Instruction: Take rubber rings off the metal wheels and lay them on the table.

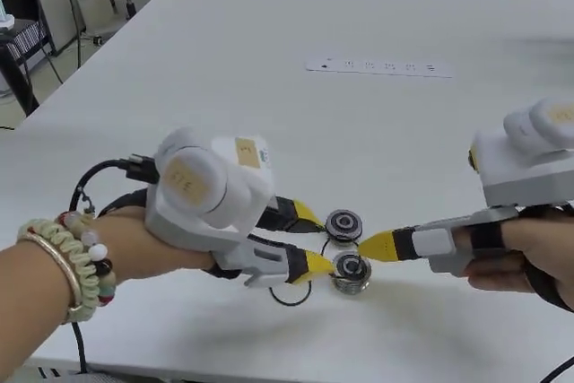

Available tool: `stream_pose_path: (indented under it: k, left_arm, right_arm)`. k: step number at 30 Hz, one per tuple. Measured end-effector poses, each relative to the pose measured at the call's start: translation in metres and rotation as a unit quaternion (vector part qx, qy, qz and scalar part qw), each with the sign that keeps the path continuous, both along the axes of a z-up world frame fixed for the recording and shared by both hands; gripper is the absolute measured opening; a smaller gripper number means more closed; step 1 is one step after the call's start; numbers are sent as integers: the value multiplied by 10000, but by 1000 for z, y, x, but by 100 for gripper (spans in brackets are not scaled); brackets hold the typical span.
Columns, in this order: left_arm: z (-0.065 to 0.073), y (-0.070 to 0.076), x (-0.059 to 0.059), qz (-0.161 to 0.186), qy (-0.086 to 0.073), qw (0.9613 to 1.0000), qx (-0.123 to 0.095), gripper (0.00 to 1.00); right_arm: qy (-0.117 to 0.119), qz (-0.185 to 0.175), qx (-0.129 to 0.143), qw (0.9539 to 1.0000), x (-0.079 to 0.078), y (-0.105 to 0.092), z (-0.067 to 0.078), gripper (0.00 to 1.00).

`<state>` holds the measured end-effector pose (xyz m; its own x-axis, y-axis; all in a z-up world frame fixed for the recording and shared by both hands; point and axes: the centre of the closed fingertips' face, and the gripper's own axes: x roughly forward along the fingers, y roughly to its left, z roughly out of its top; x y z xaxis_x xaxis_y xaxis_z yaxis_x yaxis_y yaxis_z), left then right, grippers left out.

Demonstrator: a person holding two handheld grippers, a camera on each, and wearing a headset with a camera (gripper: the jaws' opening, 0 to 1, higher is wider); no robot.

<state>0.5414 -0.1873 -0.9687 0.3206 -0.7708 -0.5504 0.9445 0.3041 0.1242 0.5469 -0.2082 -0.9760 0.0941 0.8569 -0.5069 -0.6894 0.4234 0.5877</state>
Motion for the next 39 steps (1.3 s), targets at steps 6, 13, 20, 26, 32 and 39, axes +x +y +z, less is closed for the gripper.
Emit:
stream_pose_path:
  k: [6, 13, 20, 26, 32, 39]
  left_arm:
    - [22, 0, 1, 89, -30, 9996, -282, 35]
    - [52, -3, -6, 105, -254, 9983, -516, 40]
    - [67, 5, -18, 43, -409, 9981, -460, 45]
    - [71, 26, -28, 179, -373, 9982, -427, 47]
    - [69, 53, -33, 524, -324, 9974, -374, 54]
    - [63, 76, -39, 973, -225, 9939, -467, 60]
  right_arm:
    - [-49, -72, 58, 9999, 3, 1, 5, 0]
    - [-184, 10, 167, 9997, 2, 8, 14, 0]
    - [-303, 178, 282, 9990, -4, 18, 23, 0]
    - [-386, 313, 314, 9983, -9, 24, 26, 0]
    - [-406, 385, 320, 9979, -12, 28, 26, 0]
    - [-407, 514, 226, 9976, -19, 32, 20, 0]
